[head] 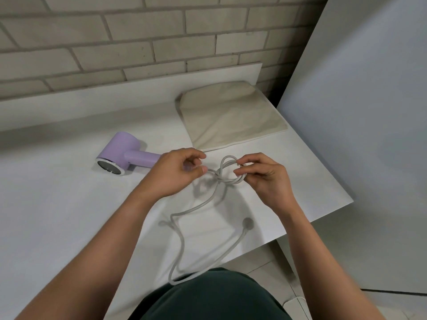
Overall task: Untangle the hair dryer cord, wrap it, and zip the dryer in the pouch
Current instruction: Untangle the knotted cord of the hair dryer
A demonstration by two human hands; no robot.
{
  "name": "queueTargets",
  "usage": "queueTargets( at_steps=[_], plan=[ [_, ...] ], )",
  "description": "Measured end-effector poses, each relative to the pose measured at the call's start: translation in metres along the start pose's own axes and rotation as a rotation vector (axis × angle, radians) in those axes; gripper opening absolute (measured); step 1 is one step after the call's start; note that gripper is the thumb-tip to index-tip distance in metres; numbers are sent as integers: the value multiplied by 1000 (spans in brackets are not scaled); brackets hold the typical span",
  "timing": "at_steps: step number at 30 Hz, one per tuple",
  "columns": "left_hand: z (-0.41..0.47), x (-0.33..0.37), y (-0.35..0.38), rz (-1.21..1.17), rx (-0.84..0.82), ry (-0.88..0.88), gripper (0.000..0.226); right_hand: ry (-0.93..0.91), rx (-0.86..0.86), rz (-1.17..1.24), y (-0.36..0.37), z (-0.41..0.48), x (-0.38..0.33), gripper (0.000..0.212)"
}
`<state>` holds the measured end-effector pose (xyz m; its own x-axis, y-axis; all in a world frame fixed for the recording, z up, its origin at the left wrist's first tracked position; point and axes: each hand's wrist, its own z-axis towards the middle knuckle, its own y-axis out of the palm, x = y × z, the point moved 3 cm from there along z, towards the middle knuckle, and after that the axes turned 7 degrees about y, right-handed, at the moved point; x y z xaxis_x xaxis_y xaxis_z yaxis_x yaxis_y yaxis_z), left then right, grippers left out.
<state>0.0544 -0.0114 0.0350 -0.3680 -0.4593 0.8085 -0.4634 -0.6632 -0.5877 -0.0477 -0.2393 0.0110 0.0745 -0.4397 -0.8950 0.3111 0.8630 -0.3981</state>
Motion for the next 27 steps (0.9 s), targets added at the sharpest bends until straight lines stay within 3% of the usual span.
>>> queueTargets(
  at_steps=[4,7,13,16,21,24,27],
  plan=[
    [16,7,25,276,-327,48,75,-17,14,31,1,0,-2,41],
    [21,7,39,273,-487,34,70,-21,-1,11,3,-2,0,38],
    [29,17,42,265,-298,110,40,17,-3,-42,-4,-5,5,43],
    [28,18,43,334,-199,137,41,56,-78,-159,-11,0,3,50],
    [22,14,46,432,-178,236,25,217,-133,-194,-10,11,-18,31],
    [17,11,46,460,-187,297,15,175,-222,-439,2,21,-22,43],
    [14,9,42,421,-147,310,18,129,-372,-590,17,28,-17,51]
  ],
)
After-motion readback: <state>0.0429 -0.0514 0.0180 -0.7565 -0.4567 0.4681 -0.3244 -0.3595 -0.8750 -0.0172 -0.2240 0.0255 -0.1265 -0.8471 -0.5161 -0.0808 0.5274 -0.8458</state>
